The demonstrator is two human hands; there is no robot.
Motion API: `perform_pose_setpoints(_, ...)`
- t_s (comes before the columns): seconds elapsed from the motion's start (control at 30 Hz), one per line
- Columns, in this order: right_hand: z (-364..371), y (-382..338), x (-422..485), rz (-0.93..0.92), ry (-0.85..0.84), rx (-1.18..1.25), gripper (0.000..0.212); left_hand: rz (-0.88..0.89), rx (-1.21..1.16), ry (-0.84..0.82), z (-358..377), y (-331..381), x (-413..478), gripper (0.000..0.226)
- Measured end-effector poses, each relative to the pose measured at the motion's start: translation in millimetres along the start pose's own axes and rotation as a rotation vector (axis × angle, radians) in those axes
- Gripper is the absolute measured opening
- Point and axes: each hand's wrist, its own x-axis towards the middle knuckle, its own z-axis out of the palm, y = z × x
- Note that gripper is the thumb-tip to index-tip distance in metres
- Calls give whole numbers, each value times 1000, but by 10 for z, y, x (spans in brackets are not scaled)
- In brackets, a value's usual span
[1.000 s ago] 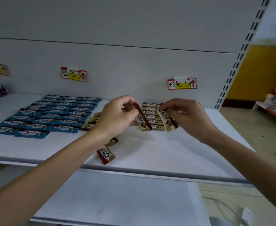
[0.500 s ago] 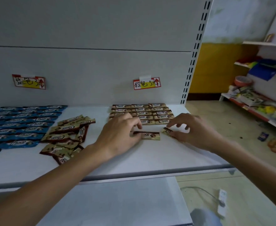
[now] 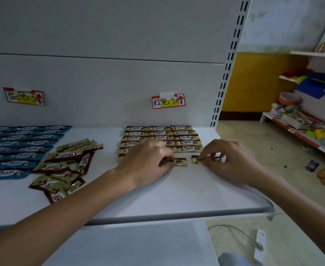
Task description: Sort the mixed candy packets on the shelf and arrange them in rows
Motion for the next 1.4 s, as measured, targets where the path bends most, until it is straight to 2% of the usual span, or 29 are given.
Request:
perform_pose_setpoints(0.37, 64, -47, 136, -57, 5, 61, 19, 19, 117, 10, -47, -36, 59, 26)
perform_pose_setpoints(0.63, 98, -43, 170, -112, 30, 63, 23, -5, 85, 66, -6, -71, 55, 24)
perform_pose_setpoints(0.9, 143, -81, 222, -140, 50, 61, 17, -14, 77, 101, 14, -126, 55, 24)
perform_pose_setpoints(1.1, 151, -64, 257, -120, 80, 70, 12, -39, 14, 126, -59, -198, 74, 21)
perform_pose_setpoints(1.27, 166, -178, 362, -135, 102, 60, 13, -101, -170, 140, -315, -427, -91, 22)
perform_pose_setpoints(1.33, 207, -308, 400, -179, 88, 66, 13, -127, -176, 131, -449, -545, -280, 12)
perform_pose_setpoints(1.4, 280, -479, 443, -241, 60, 69, 14, -174, -137, 120, -573, -666, -525, 14)
